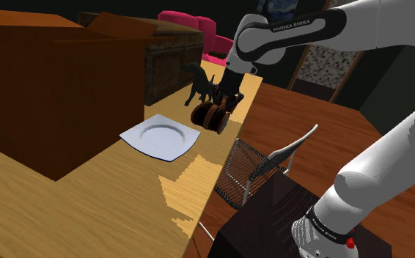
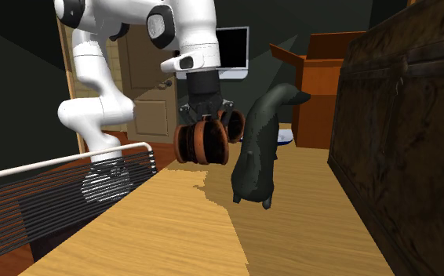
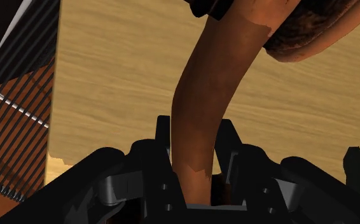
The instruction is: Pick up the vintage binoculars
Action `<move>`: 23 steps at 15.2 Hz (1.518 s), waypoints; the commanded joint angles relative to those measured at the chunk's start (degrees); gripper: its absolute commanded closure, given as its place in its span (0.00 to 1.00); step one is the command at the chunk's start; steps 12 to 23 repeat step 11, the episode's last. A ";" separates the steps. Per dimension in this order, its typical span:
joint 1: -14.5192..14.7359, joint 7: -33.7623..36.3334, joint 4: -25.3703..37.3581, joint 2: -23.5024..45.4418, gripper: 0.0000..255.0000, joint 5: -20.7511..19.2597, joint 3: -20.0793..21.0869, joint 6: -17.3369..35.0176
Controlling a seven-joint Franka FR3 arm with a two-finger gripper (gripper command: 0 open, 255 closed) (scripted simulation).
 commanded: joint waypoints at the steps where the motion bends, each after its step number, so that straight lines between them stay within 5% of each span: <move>1: -0.02 0.18 1.28 -0.53 1.00 -0.02 -0.07 -1.74; 9: -0.17 0.71 6.30 -1.69 1.00 -0.20 -0.39 -7.88; 23: -0.17 0.72 6.40 -1.71 1.00 -0.21 -0.39 -8.00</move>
